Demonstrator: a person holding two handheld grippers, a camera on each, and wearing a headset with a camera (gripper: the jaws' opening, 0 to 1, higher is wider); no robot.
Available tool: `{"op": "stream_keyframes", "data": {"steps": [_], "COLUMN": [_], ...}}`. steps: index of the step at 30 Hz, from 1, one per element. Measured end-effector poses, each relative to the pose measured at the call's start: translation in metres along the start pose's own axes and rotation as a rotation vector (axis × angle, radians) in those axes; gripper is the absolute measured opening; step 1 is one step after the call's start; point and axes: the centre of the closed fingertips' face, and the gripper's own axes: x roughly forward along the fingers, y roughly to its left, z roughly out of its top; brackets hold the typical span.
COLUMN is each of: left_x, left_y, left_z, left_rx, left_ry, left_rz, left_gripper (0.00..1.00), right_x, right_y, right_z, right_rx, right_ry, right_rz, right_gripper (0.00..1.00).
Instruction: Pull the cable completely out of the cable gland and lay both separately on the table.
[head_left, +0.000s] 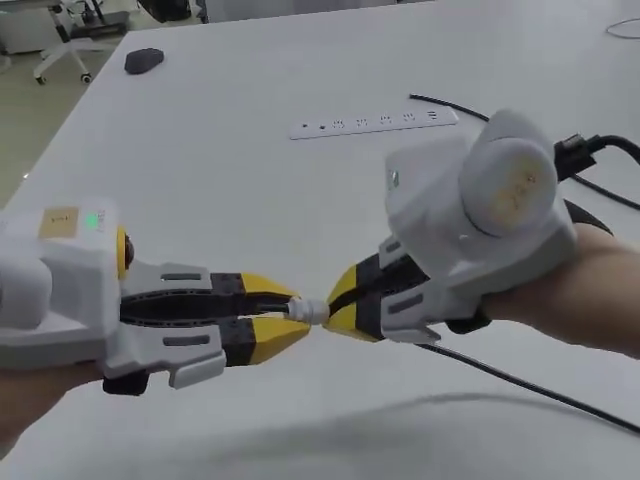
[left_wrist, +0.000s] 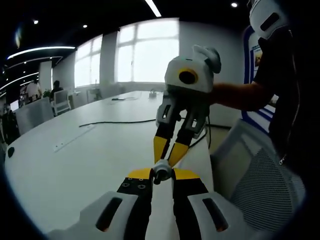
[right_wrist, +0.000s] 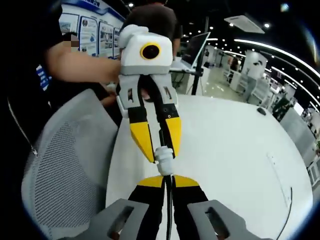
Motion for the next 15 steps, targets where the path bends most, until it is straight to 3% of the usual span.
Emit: {"op": "stream_keyframes", "data": {"steps": [7, 15], "left_x": [-0.009, -0.033], "left_y": [-0.004, -0.003], "left_z": [0.002, 0.008], "left_rx": [-0.001, -0.011], "left_ry": [-0.007, -0.044], "left_rz": [0.017, 0.074], "left_gripper": [0.14, 0.14], "right_x": [0.000, -0.002], "right_y": [0.007, 0.006], "right_z": [0.008, 0.010], "right_rx": [-0.076, -0.082], "right_ry": [0.003, 0.017], "right_rz": [0.009, -0.001], "right_gripper": [0.00, 0.00]}}
